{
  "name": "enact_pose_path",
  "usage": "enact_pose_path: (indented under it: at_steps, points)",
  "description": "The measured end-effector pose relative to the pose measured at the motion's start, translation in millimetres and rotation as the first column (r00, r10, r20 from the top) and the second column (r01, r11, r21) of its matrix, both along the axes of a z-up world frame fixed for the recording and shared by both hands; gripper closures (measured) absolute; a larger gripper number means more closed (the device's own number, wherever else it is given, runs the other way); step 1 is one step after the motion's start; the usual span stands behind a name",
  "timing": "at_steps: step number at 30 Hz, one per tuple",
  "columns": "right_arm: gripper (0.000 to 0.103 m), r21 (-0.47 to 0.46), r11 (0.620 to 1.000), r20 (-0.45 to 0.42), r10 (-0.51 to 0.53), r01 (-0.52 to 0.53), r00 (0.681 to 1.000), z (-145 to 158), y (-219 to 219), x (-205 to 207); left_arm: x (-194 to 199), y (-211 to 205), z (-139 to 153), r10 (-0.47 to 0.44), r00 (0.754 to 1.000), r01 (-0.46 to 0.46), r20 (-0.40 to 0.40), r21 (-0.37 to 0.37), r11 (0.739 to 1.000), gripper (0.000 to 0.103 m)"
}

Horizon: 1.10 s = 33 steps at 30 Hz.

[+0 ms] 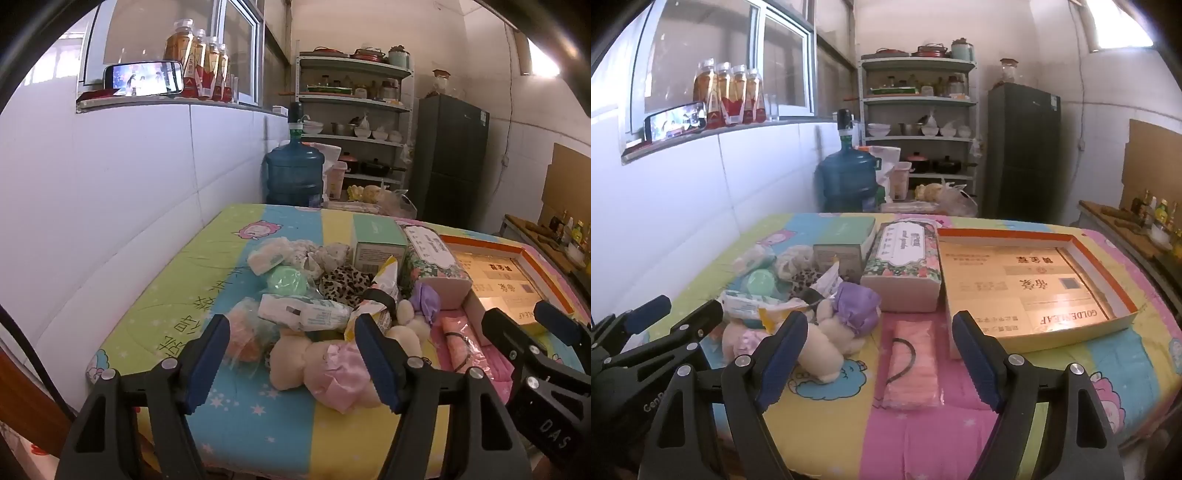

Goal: Organize soft objects

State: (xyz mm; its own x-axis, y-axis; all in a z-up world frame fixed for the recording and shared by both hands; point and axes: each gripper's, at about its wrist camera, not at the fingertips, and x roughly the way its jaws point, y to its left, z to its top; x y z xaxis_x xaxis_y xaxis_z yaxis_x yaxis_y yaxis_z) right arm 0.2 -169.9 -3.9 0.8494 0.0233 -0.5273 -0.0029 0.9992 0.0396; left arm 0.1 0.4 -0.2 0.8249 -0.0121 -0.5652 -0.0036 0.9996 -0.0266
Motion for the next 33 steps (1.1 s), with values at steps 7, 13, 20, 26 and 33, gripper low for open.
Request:
enact_pose_path:
  at_steps: [7, 13, 20, 26, 33]
  points:
    - [0.021, 0.005, 1.0, 0.004, 0.005, -0.005, 1.0, 0.6, 0.4, -0.3, 0.1, -2.6, -1.2, 0.012, 1.0, -0.012, 0.003, 0.025, 1.0, 0.033]
    - [0.021, 0.017, 1.0, 0.002, 0.008, -0.008, 1.0, 2.0, 0.4, -0.3, 0.1, 0.7, -1.2, 0.01, 1.0, -0.01, -0.002, 0.019, 1.0, 0.033]
    - [0.021, 0.019, 1.0, 0.004, 0.009, -0.009, 1.0, 0.8, 1.2, 2.8, 0.8, 1.8, 0.3, 0.012, 1.0, -0.012, 0.006, 0.022, 1.0, 0.033]
    - [0.021, 0.017, 1.0, 0.008, 0.017, -0.017, 1.0, 4.5, 4.2, 5.2, -1.5, -0.4, 2.5, 0.007, 1.0, -0.008, 0.014, 0.029, 1.0, 0.033]
    - [0.021, 0.019, 1.0, 0.013, 0.021, -0.021, 1.0, 4.5, 4.8, 4.8, -2.7, -1.3, 2.7, 0.007, 1.0, -0.008, 0.016, 0.03, 1.0, 0.033]
